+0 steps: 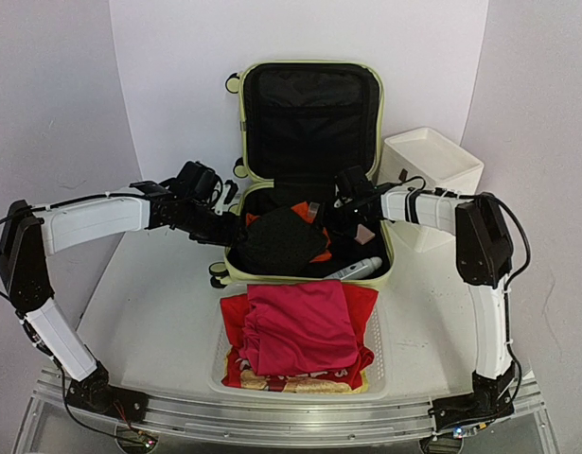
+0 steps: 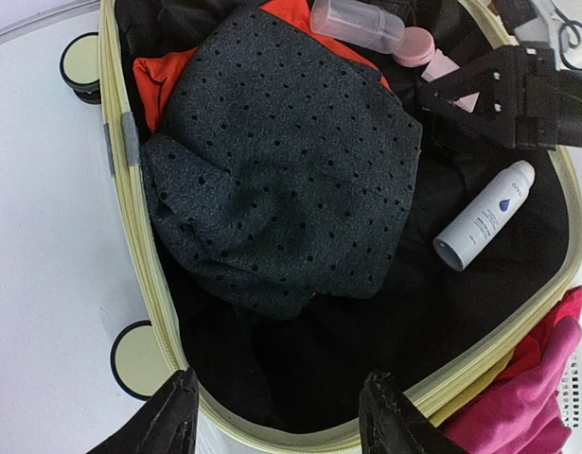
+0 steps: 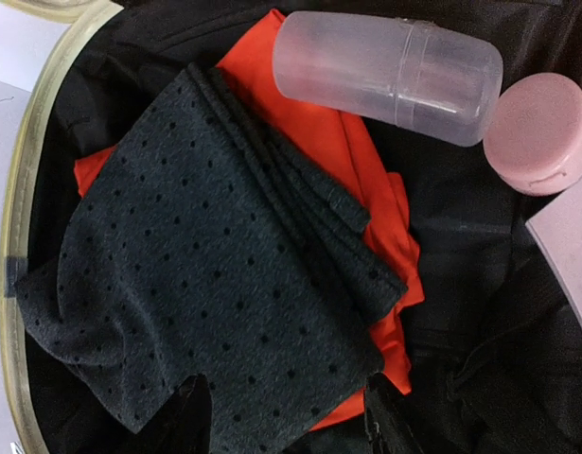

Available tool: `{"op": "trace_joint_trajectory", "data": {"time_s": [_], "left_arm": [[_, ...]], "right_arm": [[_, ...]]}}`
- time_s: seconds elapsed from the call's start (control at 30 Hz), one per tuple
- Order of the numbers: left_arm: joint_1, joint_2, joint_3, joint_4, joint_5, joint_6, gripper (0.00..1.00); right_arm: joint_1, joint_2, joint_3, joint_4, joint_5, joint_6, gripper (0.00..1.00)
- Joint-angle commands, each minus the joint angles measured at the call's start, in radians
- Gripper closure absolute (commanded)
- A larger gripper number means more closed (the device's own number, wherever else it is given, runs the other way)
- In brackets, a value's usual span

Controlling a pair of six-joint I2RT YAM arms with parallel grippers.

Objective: Open, take out, and arrange the luggage

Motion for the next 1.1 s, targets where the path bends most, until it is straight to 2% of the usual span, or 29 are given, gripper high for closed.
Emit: {"op": "trace_joint_trajectory", "data": {"time_s": [0.0,0.2,0.37,0.4,0.5,0.53,0.6,0.83,1.07], "left_arm": [[0.005,-0.046,0.028,0.003,-0.025,0.037,0.41],[0.005,-0.067,0.005,0.007,-0.026,0.038,0.44],[0.005,-0.071,0.000,0.007,-0.024,0.043,0.45],[0.004,-0.071,-0.001,0.008,-0.025,0.043,0.46],[0.005,-0.079,-0.005,0.008,-0.016,0.041,0.46],[0.006,-0.082,-0.003,0.008,-0.010,0.041,0.46],[0.005,-0.087,-0.001,0.008,-0.001,0.044,0.46],[0.005,-0.113,-0.007,0.016,0.005,0.051,0.46],[0.005,-0.120,-0.037,0.050,0.050,0.043,0.47]], "right_arm": [[-0.022,0.078,0.103,-0.003,-0.027,-0.030,0.43],[-0.034,0.181,0.187,-0.021,-0.075,-0.027,0.46],[-0.035,0.244,0.248,-0.035,-0.127,-0.001,0.53],[-0.034,0.247,0.250,-0.034,-0.141,0.004,0.57],[-0.035,0.237,0.257,-0.034,-0.180,0.009,0.87],[-0.035,0.225,0.253,-0.033,-0.186,0.010,0.95],[-0.035,0.185,0.238,-0.031,-0.195,0.004,1.00],[-0.021,-0.030,0.154,-0.032,-0.145,0.019,1.00],[0.001,-0.095,0.154,-0.038,-0.183,0.070,1.00]]}}
